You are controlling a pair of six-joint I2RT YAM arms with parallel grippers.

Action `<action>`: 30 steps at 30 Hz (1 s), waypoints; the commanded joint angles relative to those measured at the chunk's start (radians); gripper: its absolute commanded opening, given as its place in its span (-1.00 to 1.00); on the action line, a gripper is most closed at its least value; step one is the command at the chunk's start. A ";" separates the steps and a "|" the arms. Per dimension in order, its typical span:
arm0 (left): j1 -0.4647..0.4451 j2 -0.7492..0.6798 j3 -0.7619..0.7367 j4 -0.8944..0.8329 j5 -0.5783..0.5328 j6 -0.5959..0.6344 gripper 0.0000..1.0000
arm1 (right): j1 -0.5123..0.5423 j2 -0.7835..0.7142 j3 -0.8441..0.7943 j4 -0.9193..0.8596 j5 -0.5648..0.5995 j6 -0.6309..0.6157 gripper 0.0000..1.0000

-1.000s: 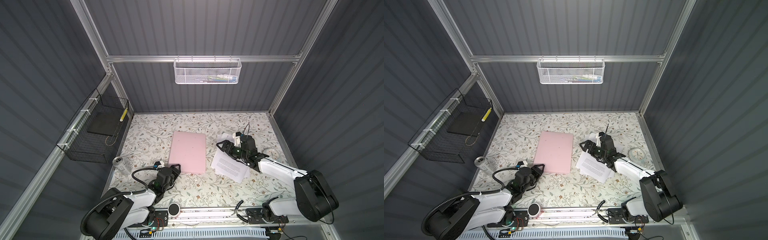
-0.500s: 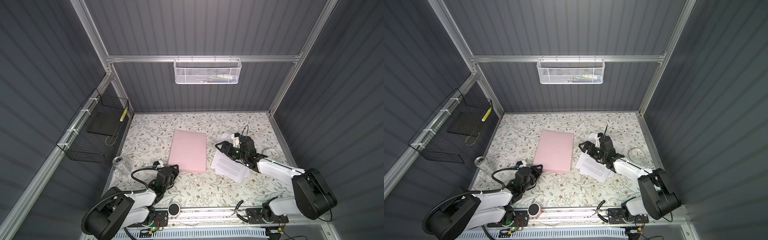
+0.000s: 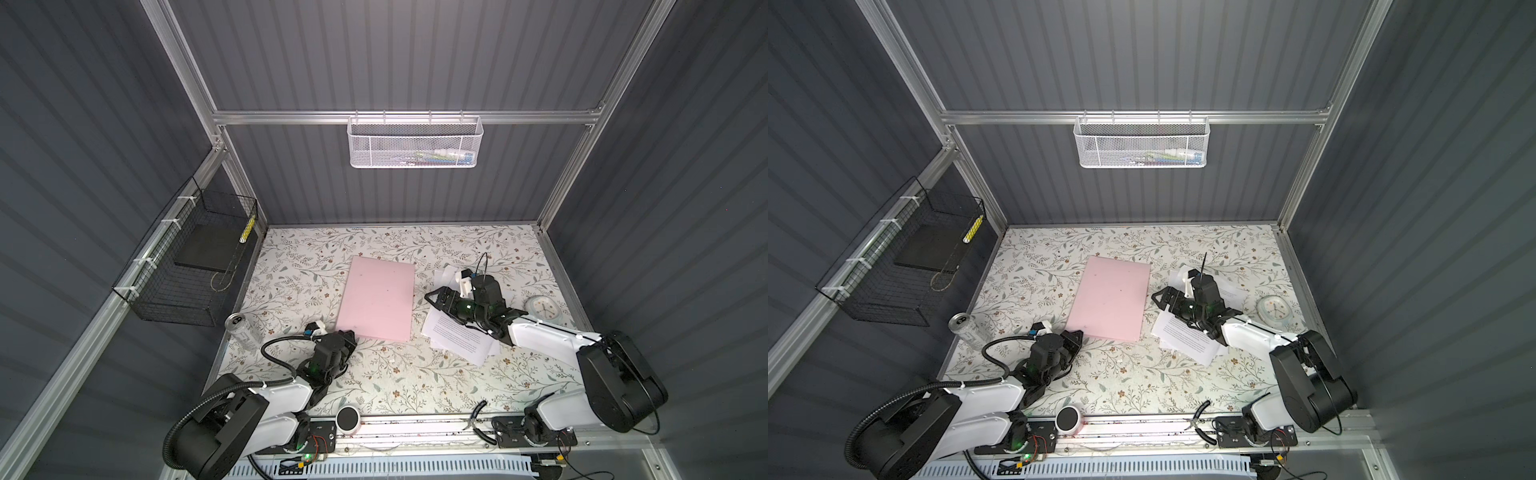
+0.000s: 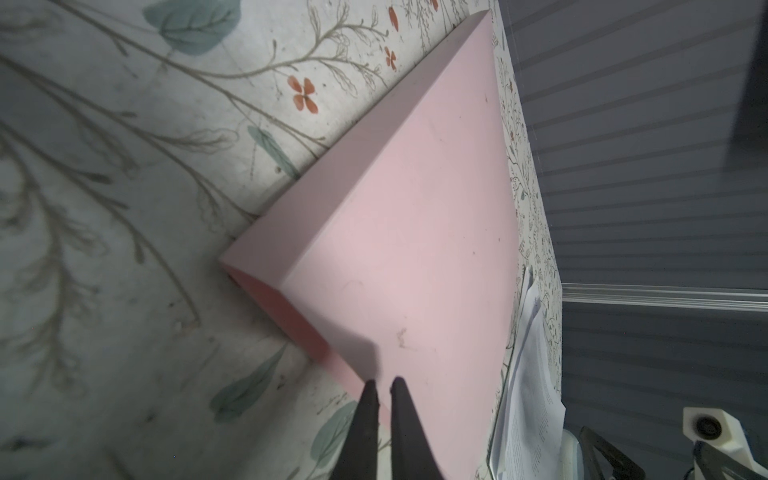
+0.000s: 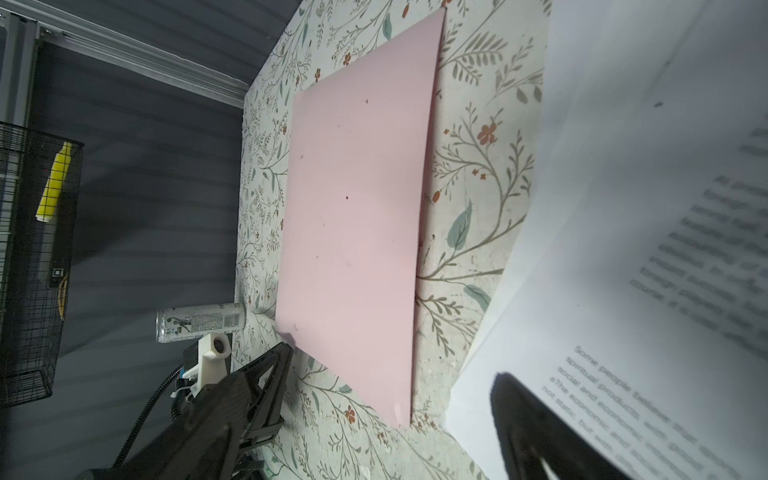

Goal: Put the files into the folder

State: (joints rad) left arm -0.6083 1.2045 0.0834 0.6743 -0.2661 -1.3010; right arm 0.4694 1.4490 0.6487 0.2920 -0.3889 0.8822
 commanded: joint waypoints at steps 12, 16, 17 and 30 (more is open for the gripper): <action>-0.005 -0.087 0.035 -0.135 -0.031 0.052 0.06 | 0.080 0.141 0.074 0.043 -0.032 -0.008 0.83; -0.005 -0.087 0.028 -0.134 -0.007 0.050 0.10 | 0.089 0.150 0.082 0.039 -0.031 -0.007 0.83; -0.005 -0.084 0.025 -0.128 -0.005 0.047 0.10 | 0.090 0.154 0.083 0.040 -0.032 -0.006 0.84; -0.005 0.168 0.006 0.191 0.009 0.043 0.06 | 0.092 0.161 0.096 0.029 -0.031 -0.016 0.84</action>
State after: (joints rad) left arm -0.6083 1.3087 0.1116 0.7399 -0.2680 -1.2606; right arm 0.5583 1.5974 0.7204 0.3252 -0.4194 0.8787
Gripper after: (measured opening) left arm 0.533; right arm 0.917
